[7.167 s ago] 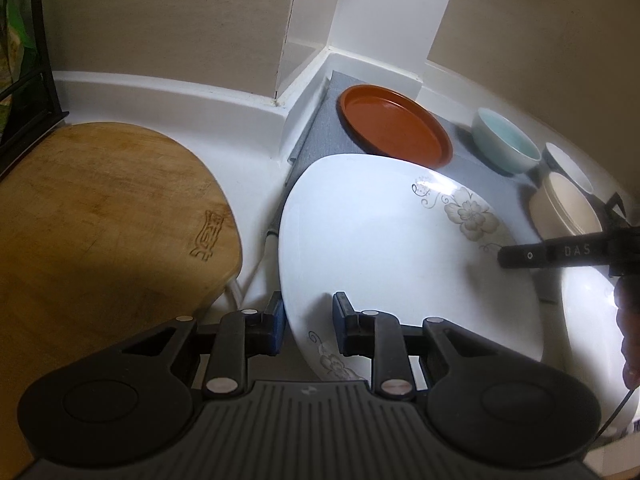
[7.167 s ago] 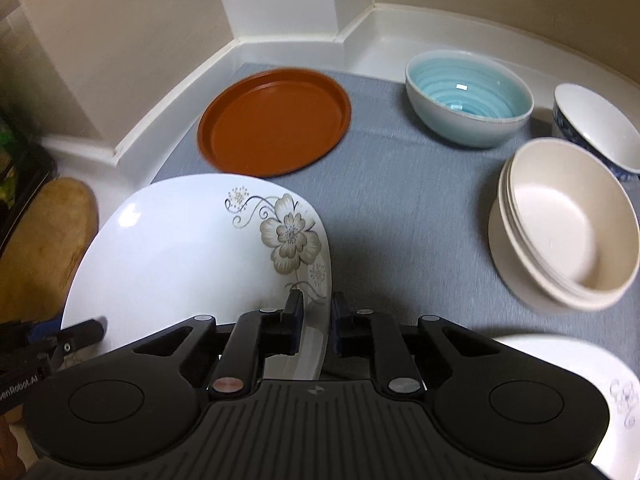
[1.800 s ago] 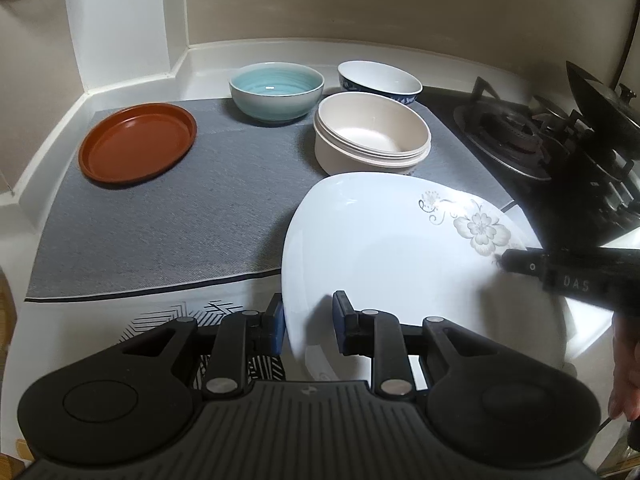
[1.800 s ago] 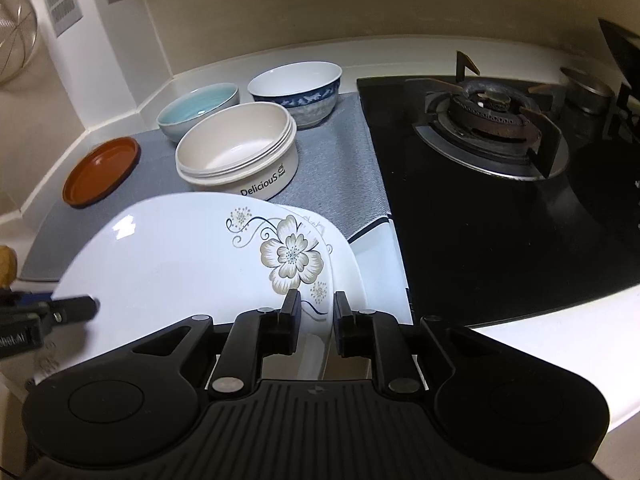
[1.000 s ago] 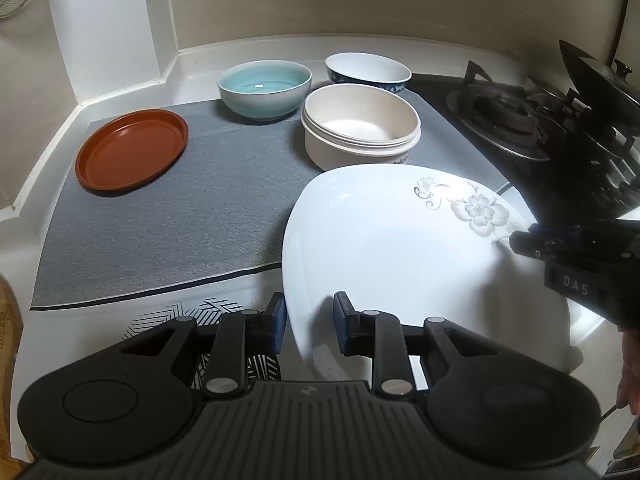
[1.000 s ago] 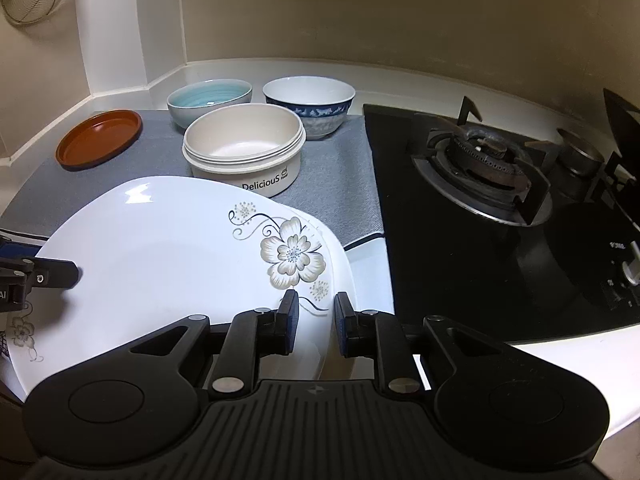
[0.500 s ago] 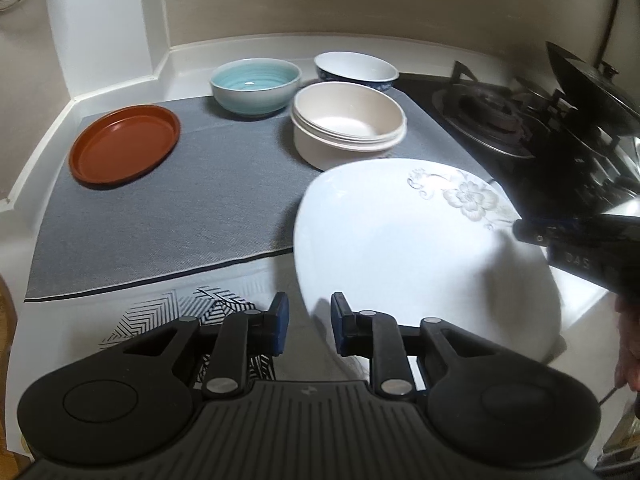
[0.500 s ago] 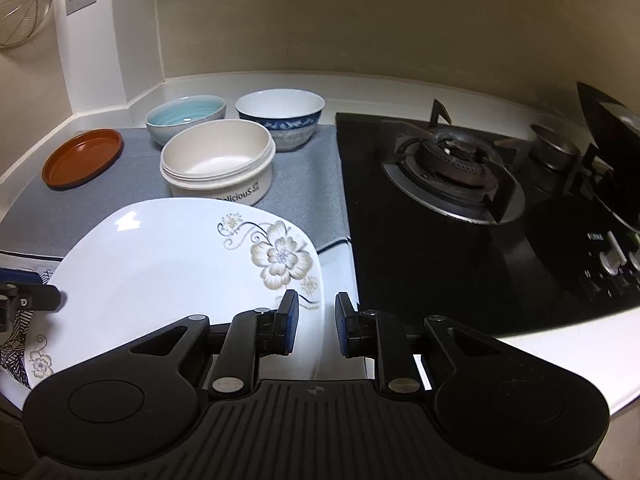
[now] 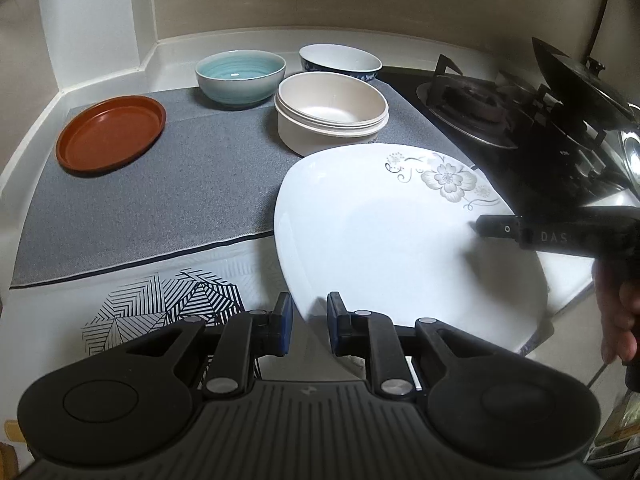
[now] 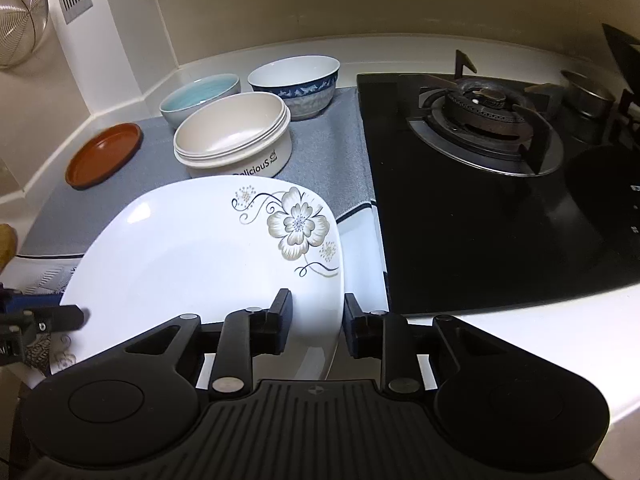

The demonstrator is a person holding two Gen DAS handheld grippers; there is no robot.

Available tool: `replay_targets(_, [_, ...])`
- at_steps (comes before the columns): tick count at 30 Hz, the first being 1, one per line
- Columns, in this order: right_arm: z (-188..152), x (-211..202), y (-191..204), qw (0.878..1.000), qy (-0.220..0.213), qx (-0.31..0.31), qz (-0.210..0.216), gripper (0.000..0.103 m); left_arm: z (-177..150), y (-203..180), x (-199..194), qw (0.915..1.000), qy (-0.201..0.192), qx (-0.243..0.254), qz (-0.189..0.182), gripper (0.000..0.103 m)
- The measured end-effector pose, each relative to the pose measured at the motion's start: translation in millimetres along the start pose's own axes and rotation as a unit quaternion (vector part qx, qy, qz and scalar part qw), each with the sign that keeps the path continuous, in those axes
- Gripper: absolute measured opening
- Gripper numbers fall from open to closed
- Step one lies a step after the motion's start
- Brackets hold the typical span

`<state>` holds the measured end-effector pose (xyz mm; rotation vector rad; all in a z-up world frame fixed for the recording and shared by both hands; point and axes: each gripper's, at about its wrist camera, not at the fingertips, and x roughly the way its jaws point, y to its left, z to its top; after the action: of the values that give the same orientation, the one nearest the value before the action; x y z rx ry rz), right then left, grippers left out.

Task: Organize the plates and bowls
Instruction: 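Lower the plate onto the other white plate and open both grippers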

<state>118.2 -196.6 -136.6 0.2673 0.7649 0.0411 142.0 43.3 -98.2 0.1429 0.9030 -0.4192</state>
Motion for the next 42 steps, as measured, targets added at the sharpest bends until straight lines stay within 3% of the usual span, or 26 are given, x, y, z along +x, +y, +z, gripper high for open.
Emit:
replay_targets(14, [17.2,12.0,5.8,1.0,0.028,-0.011,0.009,0.03,-3.7,6.6,-4.8,0.9983,-0.002,-0.059,0.004,0.021])
replay_targets(22, [22.7,-2.5,10.9,0.999,0.022,-0.025,-0.005,0.03,-6.2,3.6,-19.4,0.9962,-0.033,-0.078,0.017,0.021])
replay_targets(27, [23.9,-3.8,11.0,0.999,0.032,-0.038,-0.003,0.03,-9.7,1.8,-15.3,0.9951,-0.024,-0.093,0.021,0.019])
replay_targets(34, [34.5,-18.8,2.2,0.999,0.0,-0.04,-0.001,0.03,-8.9,5.0,-27.8,0.9892,-0.039,-0.127,0.061,0.019])
replay_targets(38, [43.5,-22.8,-0.6,0.998,-0.016,-0.055,0.03,0.03,-3.4,3.6,-34.8,0.9831,-0.05,-0.15,0.092,0.02])
replay_targets(42, [52.2,-17.4,5.6,0.993,0.01,-0.092,0.076,0.03,5.1,1.9,-41.9,0.9727,-0.054,-0.187,0.126,0.02])
